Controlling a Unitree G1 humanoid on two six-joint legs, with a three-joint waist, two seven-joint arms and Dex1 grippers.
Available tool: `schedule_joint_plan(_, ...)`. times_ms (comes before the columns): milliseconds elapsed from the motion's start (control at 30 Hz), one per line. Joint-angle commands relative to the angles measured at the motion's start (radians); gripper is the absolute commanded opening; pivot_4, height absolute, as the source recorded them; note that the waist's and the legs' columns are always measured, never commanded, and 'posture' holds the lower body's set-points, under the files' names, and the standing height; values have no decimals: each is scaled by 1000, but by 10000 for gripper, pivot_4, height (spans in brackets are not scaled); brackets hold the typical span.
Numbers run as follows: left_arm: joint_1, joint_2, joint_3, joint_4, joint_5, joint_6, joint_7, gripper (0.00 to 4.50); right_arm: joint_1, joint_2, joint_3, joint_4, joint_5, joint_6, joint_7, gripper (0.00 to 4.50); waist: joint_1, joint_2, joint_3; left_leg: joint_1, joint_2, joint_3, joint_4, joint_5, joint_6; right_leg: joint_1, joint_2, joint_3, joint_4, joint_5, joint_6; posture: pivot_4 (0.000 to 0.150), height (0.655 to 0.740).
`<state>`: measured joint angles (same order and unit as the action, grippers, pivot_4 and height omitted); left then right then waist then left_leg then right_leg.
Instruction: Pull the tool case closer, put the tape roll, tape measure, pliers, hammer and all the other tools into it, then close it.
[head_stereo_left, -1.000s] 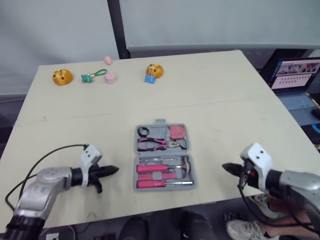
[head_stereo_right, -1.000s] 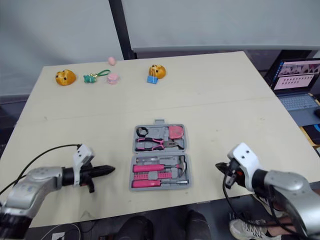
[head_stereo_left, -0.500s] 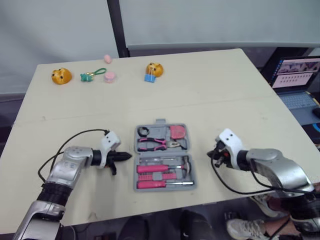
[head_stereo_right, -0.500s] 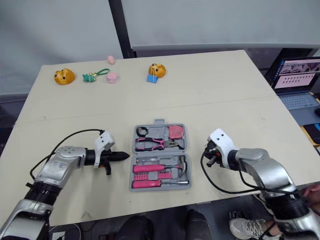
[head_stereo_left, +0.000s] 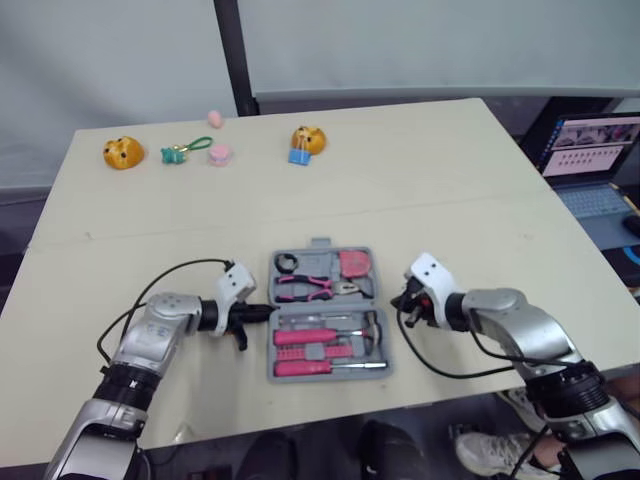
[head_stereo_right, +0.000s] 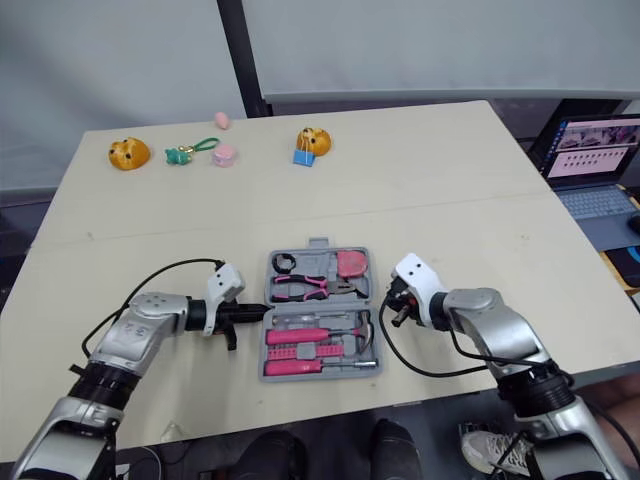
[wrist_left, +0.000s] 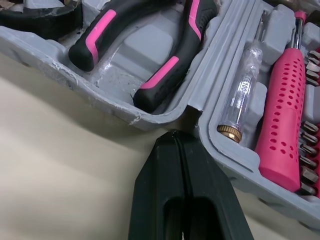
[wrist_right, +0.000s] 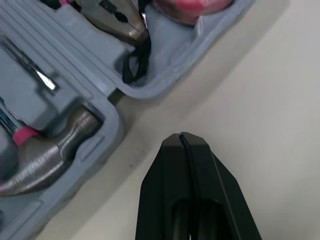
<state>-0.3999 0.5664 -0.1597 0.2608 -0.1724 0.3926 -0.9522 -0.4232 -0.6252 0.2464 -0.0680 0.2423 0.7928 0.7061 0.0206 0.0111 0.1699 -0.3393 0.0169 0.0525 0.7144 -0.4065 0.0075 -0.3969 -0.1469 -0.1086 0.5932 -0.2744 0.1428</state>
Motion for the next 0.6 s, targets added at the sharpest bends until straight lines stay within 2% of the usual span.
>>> schedule_joint_plan(33, 25, -16, -19, -33, 14, -1, 6, 0, -14, 18, 9, -1, -12, -17, 15, 267, 1, 0, 0, 0, 0, 0, 0, 0, 0, 0, 0, 0, 0, 0, 0, 1500, 7400)
schedule_joint_plan(600, 66, -13, -14, -86, 19, 32, 9, 0, -9, 68, 37, -12, -24, -6, 36, 267, -7, 0, 0, 0, 0, 0, -1, 0, 0, 0, 0, 0, -1, 0, 0, 1500, 7400)
